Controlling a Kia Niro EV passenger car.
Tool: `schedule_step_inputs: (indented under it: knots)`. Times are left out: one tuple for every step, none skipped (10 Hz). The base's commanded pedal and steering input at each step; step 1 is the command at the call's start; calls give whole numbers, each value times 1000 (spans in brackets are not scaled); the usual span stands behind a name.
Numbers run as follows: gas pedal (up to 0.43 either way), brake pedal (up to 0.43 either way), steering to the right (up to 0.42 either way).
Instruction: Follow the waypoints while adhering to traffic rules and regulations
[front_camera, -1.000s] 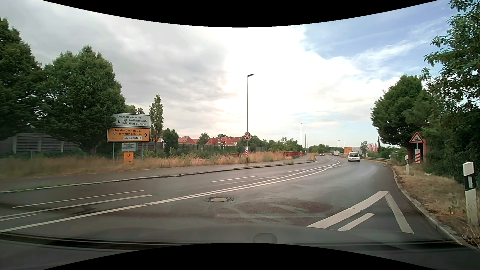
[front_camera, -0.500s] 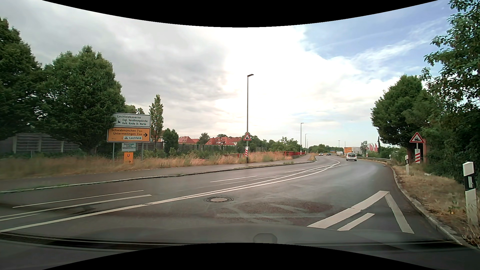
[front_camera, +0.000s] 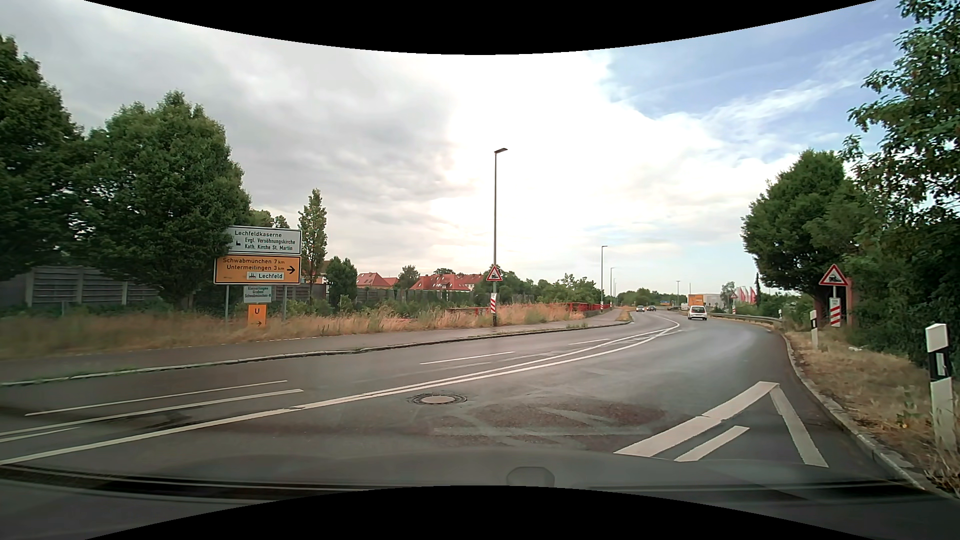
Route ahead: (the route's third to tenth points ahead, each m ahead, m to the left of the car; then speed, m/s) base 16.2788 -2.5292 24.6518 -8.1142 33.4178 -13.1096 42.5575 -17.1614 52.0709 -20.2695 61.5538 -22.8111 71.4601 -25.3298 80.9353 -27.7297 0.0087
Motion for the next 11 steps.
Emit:
schedule_step_inputs:
  knots:
    - [0,232,39]
    - [0,232,39]
    - [0,232,39]
    - [0,232,39]
    - [0,232,40]
    - [0,232,40]
    - [0,232,40]
    - [0,232,40]
    - [0,232,40]
    - [0,232,40]
    - [0,232,40]
